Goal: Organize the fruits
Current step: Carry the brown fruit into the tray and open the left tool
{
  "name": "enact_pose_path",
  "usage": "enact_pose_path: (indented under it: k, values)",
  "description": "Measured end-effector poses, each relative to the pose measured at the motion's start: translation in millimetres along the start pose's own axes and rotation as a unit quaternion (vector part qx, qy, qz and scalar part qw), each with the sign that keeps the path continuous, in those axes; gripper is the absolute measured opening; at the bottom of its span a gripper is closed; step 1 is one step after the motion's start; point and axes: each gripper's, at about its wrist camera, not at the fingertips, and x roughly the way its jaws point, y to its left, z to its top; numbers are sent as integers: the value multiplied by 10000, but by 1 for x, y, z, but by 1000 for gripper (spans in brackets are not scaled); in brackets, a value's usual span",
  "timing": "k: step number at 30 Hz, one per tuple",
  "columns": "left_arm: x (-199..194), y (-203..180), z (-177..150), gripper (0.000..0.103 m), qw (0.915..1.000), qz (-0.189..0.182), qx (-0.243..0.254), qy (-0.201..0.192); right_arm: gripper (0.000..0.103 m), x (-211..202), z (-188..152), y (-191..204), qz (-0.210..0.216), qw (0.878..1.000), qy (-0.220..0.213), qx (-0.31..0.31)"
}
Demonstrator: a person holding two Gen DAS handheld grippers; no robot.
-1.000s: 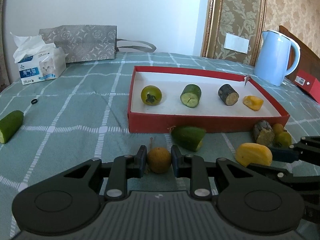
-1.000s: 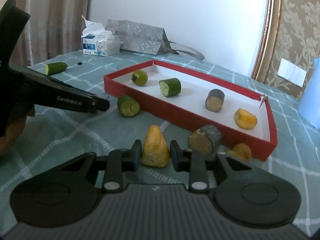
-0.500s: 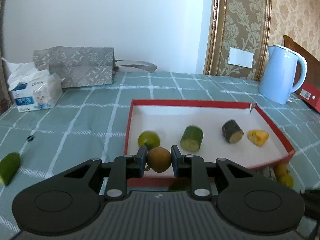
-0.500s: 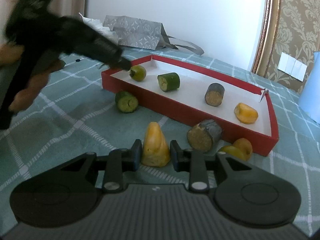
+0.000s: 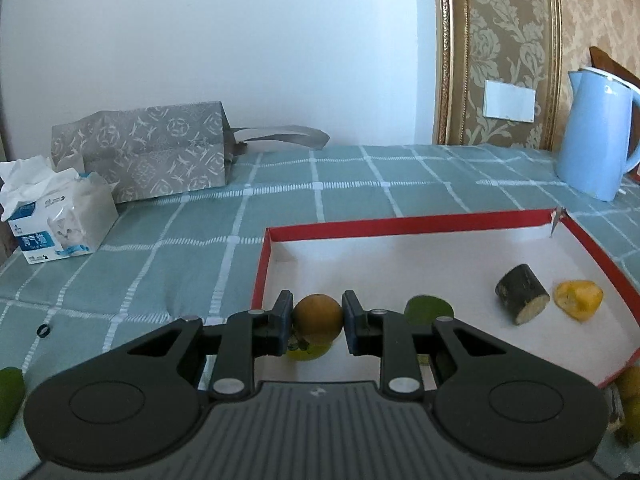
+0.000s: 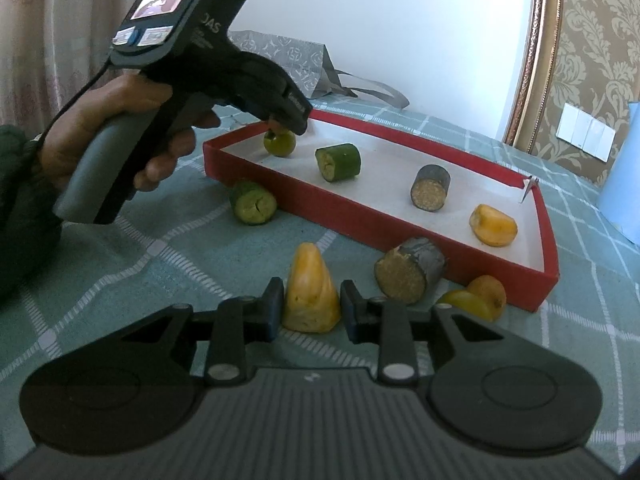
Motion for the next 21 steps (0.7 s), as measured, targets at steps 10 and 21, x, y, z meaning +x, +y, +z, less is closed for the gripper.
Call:
enact_pose_path:
  k: [10,21]
  values:
    - [8,-3,-4,56,9999,93,72,34,29,1,0,0,-1,10000,-1,2]
    - [-28,-1,-17,64,9986,355,114,-383,29,1,0,-1,-12,10000,-4,-18]
